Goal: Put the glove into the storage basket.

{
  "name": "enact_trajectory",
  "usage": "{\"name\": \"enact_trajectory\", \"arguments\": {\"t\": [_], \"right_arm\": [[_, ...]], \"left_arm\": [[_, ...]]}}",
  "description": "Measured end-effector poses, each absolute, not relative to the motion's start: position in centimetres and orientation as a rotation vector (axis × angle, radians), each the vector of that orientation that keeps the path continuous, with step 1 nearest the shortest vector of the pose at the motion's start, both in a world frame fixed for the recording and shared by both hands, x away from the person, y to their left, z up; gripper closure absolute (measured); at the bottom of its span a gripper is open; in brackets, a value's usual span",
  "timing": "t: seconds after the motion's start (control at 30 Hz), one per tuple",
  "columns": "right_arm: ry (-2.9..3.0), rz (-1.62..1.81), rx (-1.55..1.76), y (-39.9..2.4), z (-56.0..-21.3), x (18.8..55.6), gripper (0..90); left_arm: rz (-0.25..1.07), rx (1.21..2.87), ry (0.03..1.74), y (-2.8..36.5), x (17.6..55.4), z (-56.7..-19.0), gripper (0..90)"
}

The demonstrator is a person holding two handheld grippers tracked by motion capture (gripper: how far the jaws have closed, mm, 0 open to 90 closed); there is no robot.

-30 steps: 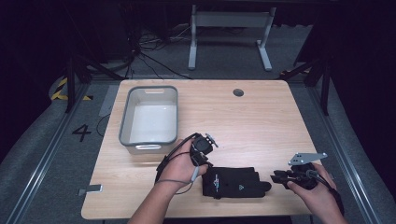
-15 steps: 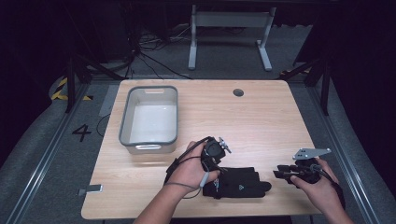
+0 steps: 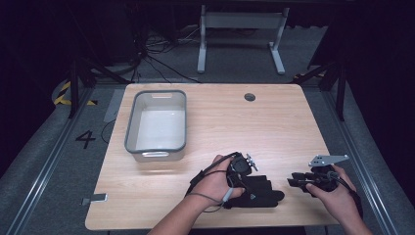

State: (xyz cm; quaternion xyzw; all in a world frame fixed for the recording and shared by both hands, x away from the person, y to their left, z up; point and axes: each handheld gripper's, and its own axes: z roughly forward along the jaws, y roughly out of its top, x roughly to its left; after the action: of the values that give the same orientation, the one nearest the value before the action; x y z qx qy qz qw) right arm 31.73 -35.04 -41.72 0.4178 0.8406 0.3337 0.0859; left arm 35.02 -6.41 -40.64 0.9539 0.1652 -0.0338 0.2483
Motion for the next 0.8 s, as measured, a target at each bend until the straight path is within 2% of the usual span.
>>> {"name": "enact_trajectory", "arguments": {"t": [0.37, 0.63, 0.8], "right_arm": [[2.518, 1.018, 1.227, -35.0, -41.8, 31.6, 63.1], [2.528, 1.029, 1.223, -34.9, -41.9, 31.6, 62.4], [2.53, 1.033, 1.222, -34.9, -42.0, 31.7, 62.0]], "left_arm": [[-0.088, 2.658, 0.387, -7.2, 35.0, -43.0, 36.5], [-0.083, 2.657, 0.388, -7.1, 35.2, -43.7, 36.1], [0.01, 2.69, 0.376, -7.6, 34.5, -43.7, 39.6]]}}
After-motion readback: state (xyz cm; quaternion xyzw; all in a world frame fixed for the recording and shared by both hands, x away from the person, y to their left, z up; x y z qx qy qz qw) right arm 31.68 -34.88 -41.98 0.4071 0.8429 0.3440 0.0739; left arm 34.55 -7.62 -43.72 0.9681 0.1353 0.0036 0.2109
